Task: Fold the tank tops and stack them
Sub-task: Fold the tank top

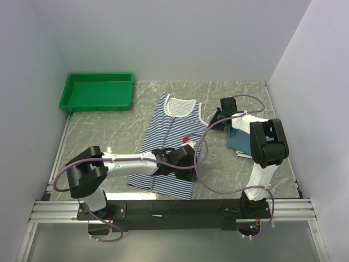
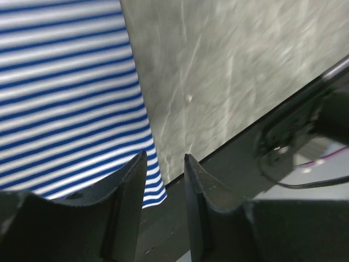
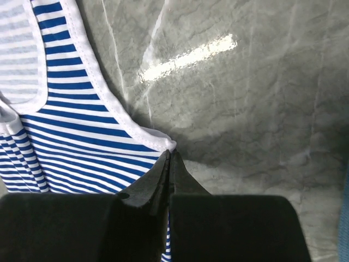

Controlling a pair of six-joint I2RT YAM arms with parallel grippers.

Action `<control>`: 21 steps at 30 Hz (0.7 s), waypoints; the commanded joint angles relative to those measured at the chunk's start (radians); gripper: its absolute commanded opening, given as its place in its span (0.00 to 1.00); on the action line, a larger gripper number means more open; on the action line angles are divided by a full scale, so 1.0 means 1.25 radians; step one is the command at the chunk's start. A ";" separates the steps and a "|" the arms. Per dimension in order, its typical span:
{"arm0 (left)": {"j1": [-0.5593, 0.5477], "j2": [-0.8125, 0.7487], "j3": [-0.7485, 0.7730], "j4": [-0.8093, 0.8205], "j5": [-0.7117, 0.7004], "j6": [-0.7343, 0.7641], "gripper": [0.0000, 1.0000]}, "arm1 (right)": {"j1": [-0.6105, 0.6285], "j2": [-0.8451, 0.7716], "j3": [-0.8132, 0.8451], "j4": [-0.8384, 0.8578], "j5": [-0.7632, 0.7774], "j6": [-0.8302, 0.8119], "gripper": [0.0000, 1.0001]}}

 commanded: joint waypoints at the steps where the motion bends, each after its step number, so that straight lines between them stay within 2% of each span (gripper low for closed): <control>1: -0.044 0.035 0.059 -0.080 -0.056 -0.002 0.39 | -0.010 -0.032 0.000 0.037 0.004 -0.002 0.00; 5: -0.079 0.040 0.082 -0.149 -0.108 -0.005 0.39 | -0.024 -0.020 0.029 0.030 -0.008 -0.008 0.00; 9: -0.106 0.030 0.069 -0.167 -0.108 -0.011 0.42 | -0.029 -0.011 0.062 0.009 -0.005 -0.018 0.00; 16: -0.138 0.036 0.051 -0.125 -0.090 -0.007 0.47 | -0.030 -0.007 0.101 -0.007 -0.010 -0.018 0.00; 21: -0.149 0.052 0.099 -0.135 -0.129 -0.002 0.47 | -0.031 -0.006 0.098 -0.004 -0.016 -0.017 0.00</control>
